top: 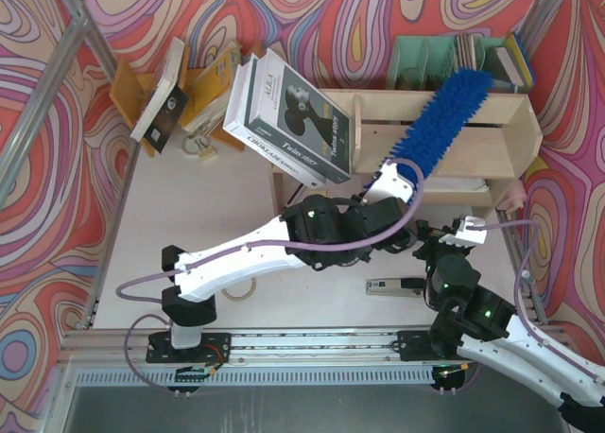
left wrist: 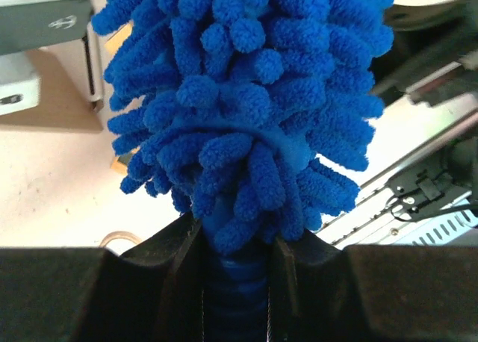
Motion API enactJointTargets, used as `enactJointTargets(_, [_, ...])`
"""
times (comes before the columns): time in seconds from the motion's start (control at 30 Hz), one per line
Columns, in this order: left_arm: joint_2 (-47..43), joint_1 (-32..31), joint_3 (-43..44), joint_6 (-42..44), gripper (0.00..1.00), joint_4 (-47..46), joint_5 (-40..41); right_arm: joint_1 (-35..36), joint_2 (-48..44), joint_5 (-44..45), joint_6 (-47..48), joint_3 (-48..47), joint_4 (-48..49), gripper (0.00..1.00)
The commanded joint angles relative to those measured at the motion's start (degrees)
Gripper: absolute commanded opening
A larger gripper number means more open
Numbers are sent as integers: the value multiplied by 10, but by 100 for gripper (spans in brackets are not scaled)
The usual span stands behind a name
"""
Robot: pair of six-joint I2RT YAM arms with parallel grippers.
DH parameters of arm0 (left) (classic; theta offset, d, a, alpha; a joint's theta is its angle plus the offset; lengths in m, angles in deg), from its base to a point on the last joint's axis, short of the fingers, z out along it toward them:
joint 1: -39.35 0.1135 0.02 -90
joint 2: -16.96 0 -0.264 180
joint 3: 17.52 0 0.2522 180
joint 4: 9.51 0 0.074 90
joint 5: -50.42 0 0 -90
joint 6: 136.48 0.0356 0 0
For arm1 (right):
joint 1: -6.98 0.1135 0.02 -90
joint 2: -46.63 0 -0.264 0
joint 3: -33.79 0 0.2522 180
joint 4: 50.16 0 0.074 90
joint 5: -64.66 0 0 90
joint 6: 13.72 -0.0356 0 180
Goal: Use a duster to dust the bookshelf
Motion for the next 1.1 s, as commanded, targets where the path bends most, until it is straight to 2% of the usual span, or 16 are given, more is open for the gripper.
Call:
enactJointTargets(0.0, [20,-32,69,35,0,12,16,0,0,16,-3,-6,2,99])
enactJointTargets(0.17, [-6,-65,73,61,0,-17,47,0,1,16,-4,-6,1,99])
enactJointTargets(0.27, [-40,-70,29,87,0,-70,54,0,1,15,-5,-6,1,99])
enactJointTargets(0.33, [-62,-63,-5,100,0,-103,65,0,1,14,-5,-6,1,99])
enactJointTargets(0.5, [-63,-9,-8,97,0,-105,16,0,1,14,-8,-6,-4,99])
enactJointTargets(0.63, [-27,10,40,130,0,-85,-2,0,1,15,-8,-7,-4,99])
enactJointTargets(0.9, [62,51,167,184,0,-45,-93,0,2,16,-12,-7,-8,99])
enactJointTargets(1.07, [88,82,177,196,0,-47,-150,0,3,16,-13,-8,-8,99])
